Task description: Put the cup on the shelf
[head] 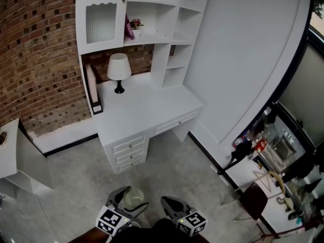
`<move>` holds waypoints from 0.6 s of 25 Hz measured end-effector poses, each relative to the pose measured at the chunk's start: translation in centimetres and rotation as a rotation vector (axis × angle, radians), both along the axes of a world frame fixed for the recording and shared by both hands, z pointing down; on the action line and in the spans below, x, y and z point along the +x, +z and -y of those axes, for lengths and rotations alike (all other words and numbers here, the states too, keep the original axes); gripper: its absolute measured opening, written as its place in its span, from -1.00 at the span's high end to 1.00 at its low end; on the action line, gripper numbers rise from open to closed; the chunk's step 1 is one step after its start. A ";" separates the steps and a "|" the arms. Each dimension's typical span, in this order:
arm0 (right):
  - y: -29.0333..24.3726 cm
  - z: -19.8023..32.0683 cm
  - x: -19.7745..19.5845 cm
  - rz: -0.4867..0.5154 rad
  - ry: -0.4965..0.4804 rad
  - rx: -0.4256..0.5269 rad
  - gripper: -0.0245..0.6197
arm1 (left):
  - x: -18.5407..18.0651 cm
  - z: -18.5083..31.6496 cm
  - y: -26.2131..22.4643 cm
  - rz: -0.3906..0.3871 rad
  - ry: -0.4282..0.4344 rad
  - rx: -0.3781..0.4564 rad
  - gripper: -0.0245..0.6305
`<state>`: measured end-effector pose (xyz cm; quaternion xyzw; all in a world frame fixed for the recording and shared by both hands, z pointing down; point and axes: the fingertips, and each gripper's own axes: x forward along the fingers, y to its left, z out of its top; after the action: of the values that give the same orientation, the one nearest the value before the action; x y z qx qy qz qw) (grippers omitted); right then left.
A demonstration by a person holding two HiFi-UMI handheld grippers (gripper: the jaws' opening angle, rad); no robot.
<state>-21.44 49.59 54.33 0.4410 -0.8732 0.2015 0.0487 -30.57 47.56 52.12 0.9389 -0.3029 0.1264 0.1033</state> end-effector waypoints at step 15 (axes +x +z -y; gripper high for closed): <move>0.4 8.4 6.8 0.032 0.074 -0.031 0.91 | 7.3 7.9 0.7 -0.003 0.074 -0.027 -0.25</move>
<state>-14.62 41.18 54.73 0.4687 -0.8539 0.2235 0.0339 -23.28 39.64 52.85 0.9482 -0.2659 0.1327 0.1119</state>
